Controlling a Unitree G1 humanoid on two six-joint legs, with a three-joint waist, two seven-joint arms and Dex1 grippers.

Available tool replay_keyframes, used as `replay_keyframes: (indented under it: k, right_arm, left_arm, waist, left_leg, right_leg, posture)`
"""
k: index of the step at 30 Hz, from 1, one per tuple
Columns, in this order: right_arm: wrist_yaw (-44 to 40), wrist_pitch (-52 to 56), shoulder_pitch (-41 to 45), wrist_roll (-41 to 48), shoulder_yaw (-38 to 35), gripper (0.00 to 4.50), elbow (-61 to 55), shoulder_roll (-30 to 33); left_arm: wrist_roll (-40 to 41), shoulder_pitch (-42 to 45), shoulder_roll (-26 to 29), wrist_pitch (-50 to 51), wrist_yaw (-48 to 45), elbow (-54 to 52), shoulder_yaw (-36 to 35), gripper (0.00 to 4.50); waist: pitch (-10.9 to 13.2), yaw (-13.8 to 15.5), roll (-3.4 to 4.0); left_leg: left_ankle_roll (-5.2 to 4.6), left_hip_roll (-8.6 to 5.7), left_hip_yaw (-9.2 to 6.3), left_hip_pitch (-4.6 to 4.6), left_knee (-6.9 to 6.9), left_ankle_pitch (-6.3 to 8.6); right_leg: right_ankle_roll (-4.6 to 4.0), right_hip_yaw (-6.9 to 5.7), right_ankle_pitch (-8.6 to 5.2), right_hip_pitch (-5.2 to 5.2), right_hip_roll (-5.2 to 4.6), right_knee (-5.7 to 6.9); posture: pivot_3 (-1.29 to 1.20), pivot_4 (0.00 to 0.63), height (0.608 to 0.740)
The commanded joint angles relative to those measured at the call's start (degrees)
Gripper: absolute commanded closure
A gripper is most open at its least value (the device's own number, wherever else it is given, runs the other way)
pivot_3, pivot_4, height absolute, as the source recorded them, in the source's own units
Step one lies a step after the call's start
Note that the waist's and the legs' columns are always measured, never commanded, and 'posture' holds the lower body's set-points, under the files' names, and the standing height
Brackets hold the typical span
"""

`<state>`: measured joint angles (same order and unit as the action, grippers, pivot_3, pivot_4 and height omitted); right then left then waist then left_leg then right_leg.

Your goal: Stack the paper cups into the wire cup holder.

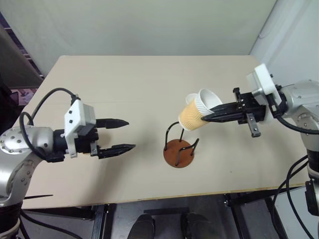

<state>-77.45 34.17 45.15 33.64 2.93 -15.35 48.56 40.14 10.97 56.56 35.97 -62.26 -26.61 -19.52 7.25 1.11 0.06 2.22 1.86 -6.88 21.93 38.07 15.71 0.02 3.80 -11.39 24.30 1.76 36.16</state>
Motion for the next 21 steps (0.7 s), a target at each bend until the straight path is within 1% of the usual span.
replay_keyframes:
  k: [1, 2, 5, 7, 12, 15, 16, 17, 19, 21]
  right_arm:
    - [0.5, -0.4, -0.3, -0.6, 1.4, 4.47, -2.0, -0.4]
    - [0.6, -0.3, -0.2, -0.5, 1.6, 4.47, -2.1, -0.5]
    - [0.9, -0.2, 0.2, -0.8, 2.6, 3.84, -1.7, -1.0]
    - [0.9, -0.3, 0.4, -1.1, 3.1, 3.2, -1.6, -1.1]
    - [1.2, -0.4, 0.4, -1.4, 3.6, 1.39, -2.1, -1.2]
    - [1.1, -2.6, 2.0, -3.2, 3.7, 0.37, 2.1, -1.7]
    - [1.8, -4.6, 3.6, -5.0, 3.9, 0.05, 5.9, -2.6]
    - [2.7, -6.5, 5.2, -7.1, 4.3, 0.01, 9.6, -3.5]
    - [6.6, -13.0, 10.0, -14.5, 6.8, 0.01, 20.5, -6.7]
    - [9.1, -20.0, 14.8, -21.4, 10.1, 0.01, 34.0, -10.3]
  left_arm:
    - [0.5, -0.1, 0.3, -0.3, 0.9, -1.9, -0.5, 0.7]
    - [0.5, -0.1, 0.4, -0.2, 1.1, -1.9, -0.5, 0.7]
    - [0.5, -0.3, 0.6, -0.1, 1.4, -1.9, -0.8, 0.7]
    - [0.5, -0.3, 0.8, -0.1, 1.7, -1.8, -0.9, 0.7]
    - [0.7, -0.9, 0.9, 0.0, 2.2, -2.3, -1.2, 0.7]
    - [0.5, -0.5, 0.8, 0.0, 2.8, -2.3, -0.8, 0.7]
    - [0.3, -0.3, 0.7, -0.1, 3.4, -2.2, -0.8, 0.7]
    - [0.1, -0.1, 0.6, -0.2, 3.9, -2.1, -0.7, 0.7]
    - [-0.5, 0.3, 0.6, -0.5, 4.7, -1.6, -0.5, 0.7]
    - [-2.3, 1.6, 0.1, -1.4, 6.5, -0.6, 0.7, 0.7]
  waist:
    - [0.0, 0.0, 0.0]
    - [0.0, 0.0, 0.01]
    - [0.0, 0.0, 0.0]
    - [0.0, 0.0, 0.0]
    - [0.0, 0.0, 0.0]
    - [0.0, -0.1, 0.0]
    - [0.0, -0.2, 0.0]
    - [0.0, -0.2, 0.0]
    - [0.0, -0.3, 0.0]
    - [0.0, -0.6, 0.0]
  left_leg:
    - [0.0, 0.0, -0.01, 0.0, 0.0, 0.0]
    - [0.0, 0.0, -0.01, 0.01, 0.0, 0.0]
    - [0.0, -0.01, -0.01, 0.02, 0.0, 0.0]
    - [0.0, -0.01, -0.01, 0.02, 0.0, 0.0]
    - [-0.01, 0.0, -0.01, 0.02, -0.01, 0.01]
    - [-0.01, -0.01, -0.01, 0.03, -0.01, 0.01]
    - [-0.01, -0.01, -0.01, 0.03, 0.0, 0.01]
    - [-0.01, -0.01, -0.01, 0.02, 0.0, 0.01]
    - [-0.02, -0.01, -0.03, 0.03, 0.0, 0.01]
    - [-0.05, -0.01, -0.05, 0.0, 0.0, 0.03]
  right_leg:
    - [0.01, -0.01, 0.01, 0.0, 0.0, 0.0]
    - [0.02, -0.02, 0.01, 0.0, 0.0, 0.01]
    - [0.03, -0.01, 0.02, 0.02, 0.0, 0.0]
    - [0.03, -0.01, 0.02, 0.02, 0.0, 0.0]
    - [0.03, -0.01, 0.02, 0.03, 0.0, 0.01]
    - [0.03, -0.01, 0.02, 0.04, 0.0, 0.01]
    - [0.02, -0.01, 0.02, 0.04, 0.0, 0.01]
    - [0.0, 0.0, 0.04, 0.04, 0.0, 0.0]
    - [-0.09, 0.01, 0.09, 0.09, -0.01, 0.02]
    - [-0.07, 0.04, 0.19, 0.19, -0.03, 0.21]
  posture:
    - [0.0, 0.15, 0.74]
    - [0.0, 0.15, 0.74]
    - [0.0, 0.15, 0.74]
    - [0.0, 0.15, 0.74]
    - [0.0, 0.15, 0.74]
    - [0.0, 0.15, 0.74]
    - [0.0, 0.15, 0.74]
    - [0.0, 0.15, 0.74]
    - [0.0, 0.15, 0.74]
    - [0.0, 0.15, 0.74]
